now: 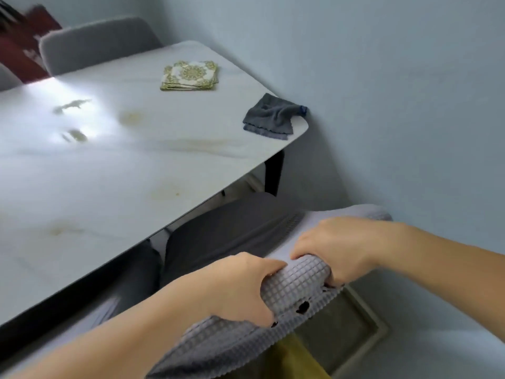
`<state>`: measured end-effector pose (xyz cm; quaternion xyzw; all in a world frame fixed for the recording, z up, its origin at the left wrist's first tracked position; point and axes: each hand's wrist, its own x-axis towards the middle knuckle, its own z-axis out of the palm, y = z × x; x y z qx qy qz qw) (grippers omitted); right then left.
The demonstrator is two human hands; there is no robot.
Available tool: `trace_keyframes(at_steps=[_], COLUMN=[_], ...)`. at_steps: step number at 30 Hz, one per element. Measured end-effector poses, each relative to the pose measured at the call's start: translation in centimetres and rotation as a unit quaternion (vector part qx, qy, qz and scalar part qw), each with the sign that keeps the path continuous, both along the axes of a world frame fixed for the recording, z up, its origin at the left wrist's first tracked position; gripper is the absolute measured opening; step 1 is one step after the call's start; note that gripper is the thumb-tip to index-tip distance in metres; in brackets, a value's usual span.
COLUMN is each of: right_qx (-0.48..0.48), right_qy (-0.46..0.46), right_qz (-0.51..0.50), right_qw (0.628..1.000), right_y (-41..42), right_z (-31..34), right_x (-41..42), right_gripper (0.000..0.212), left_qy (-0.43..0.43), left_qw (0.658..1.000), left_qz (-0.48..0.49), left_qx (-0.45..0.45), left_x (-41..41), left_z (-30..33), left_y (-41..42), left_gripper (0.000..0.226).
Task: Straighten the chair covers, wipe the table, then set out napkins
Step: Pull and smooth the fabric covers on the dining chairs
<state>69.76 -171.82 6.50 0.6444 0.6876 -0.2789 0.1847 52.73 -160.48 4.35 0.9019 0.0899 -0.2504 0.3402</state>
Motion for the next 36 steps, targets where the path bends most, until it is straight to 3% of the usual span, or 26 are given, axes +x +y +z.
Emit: trace_keyframes(at_steps=[5, 12, 20, 27, 31, 36], right_qx=[-0.06, -0.142, -0.164, -0.115, -0.134, -0.104], right_qy=[0.105, 0.129, 0.12, 0.122, 0.125, 0.12], right_qz=[0.066, 0.148, 0.162, 0.147, 0.163, 0.167], right_qw=[0.99, 0.97, 0.965, 0.975, 0.969, 0.973], right_y=[-0.4, -0.4, -1.7, -2.3, -3.4, -2.1], right_z=[-0.5, -1.1, -1.3, -0.8, -0.7, 0.0], right_x=[1.0, 0.5, -0.4, -0.2, -0.8, 0.7], right_gripper=[0.039, 0.057, 0.057, 0.04, 0.051, 0.037], left_qy=[0.065, 0.101, 0.058, -0.004, 0.007, 0.002], left_qw=[0.996, 0.99, 0.995, 0.988, 0.985, 0.981], left_qz=[0.043, 0.084, 0.062, 0.002, -0.049, -0.021], left_qx=[0.04, 0.048, 0.06, 0.155, 0.163, 0.192], left_x=[-1.2, -2.6, -3.2, -2.9, -2.7, -1.9], left_z=[0.5, 0.4, -0.3, 0.4, 0.5, 1.0], left_y=[-2.3, -4.9, -6.3, -6.0, -7.6, -6.4], left_gripper=[0.072, 0.066, 0.078, 0.058, 0.058, 0.045])
